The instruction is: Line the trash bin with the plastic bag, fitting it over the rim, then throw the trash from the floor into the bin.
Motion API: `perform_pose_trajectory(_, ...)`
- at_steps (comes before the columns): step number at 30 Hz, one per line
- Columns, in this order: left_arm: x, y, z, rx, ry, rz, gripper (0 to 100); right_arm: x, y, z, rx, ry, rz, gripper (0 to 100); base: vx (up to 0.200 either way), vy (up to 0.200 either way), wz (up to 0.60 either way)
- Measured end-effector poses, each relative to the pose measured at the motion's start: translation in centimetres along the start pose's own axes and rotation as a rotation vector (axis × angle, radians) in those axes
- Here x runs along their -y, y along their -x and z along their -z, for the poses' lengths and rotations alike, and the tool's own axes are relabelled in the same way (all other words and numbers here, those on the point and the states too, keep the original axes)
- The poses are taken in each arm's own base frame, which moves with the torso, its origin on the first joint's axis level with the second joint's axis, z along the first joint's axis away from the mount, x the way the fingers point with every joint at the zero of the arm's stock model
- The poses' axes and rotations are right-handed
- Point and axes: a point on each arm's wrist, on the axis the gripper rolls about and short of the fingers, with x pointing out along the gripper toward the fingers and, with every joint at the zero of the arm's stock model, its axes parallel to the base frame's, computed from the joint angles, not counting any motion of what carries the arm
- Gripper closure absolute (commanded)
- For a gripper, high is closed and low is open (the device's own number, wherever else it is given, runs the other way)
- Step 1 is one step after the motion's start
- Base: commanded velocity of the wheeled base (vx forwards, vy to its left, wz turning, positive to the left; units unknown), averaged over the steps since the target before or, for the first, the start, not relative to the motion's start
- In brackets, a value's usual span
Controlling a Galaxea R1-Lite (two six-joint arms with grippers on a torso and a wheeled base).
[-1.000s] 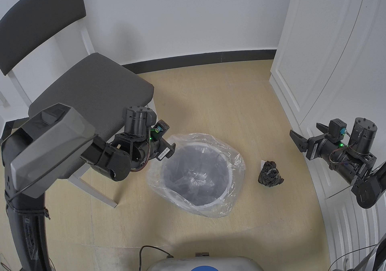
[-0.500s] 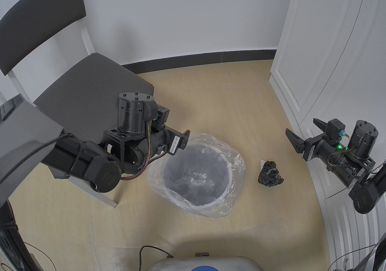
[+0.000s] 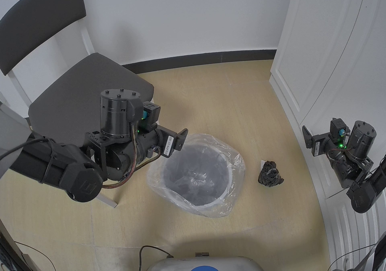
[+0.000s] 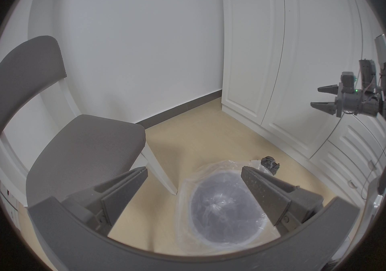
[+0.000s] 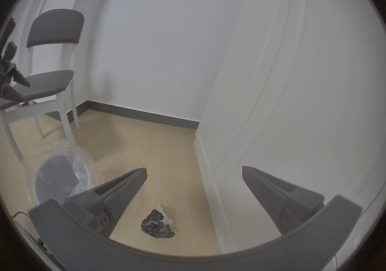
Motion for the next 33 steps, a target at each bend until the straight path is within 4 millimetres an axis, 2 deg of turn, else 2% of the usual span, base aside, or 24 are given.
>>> perform_pose_trajectory(12,-0.3,2.6,-2.1,0.072,0.047,0.008,0,-0.2,0.8,-0.1,0.025,-0.205,0.014,0,0.0,0.0,0.0)
perform_pose_trajectory(17,-0.6,3.3,-2.8,0.095,0.054,0.003,0,-0.7,1.3,-0.2,-0.02,-0.184,-0.022,0,0.0,0.0,0.0)
perform_pose_trajectory(22,-0.8,3.7,-3.2,0.107,0.057,0.002,0,-1.5,0.7,-0.2,-0.161,-0.135,-0.072,0,0.0,0.0,0.0)
perform_pose_trajectory(28,-0.8,3.4,-3.9,0.113,0.058,0.006,0,-3.3,-0.9,-3.1,-0.274,-0.159,-0.181,0,0.0,0.0,0.0)
perform_pose_trajectory(33,-0.5,2.3,-4.0,0.101,0.07,0.01,0,-5.4,-1.7,-6.8,-0.318,-0.221,-0.336,0,0.0,0.0,0.0)
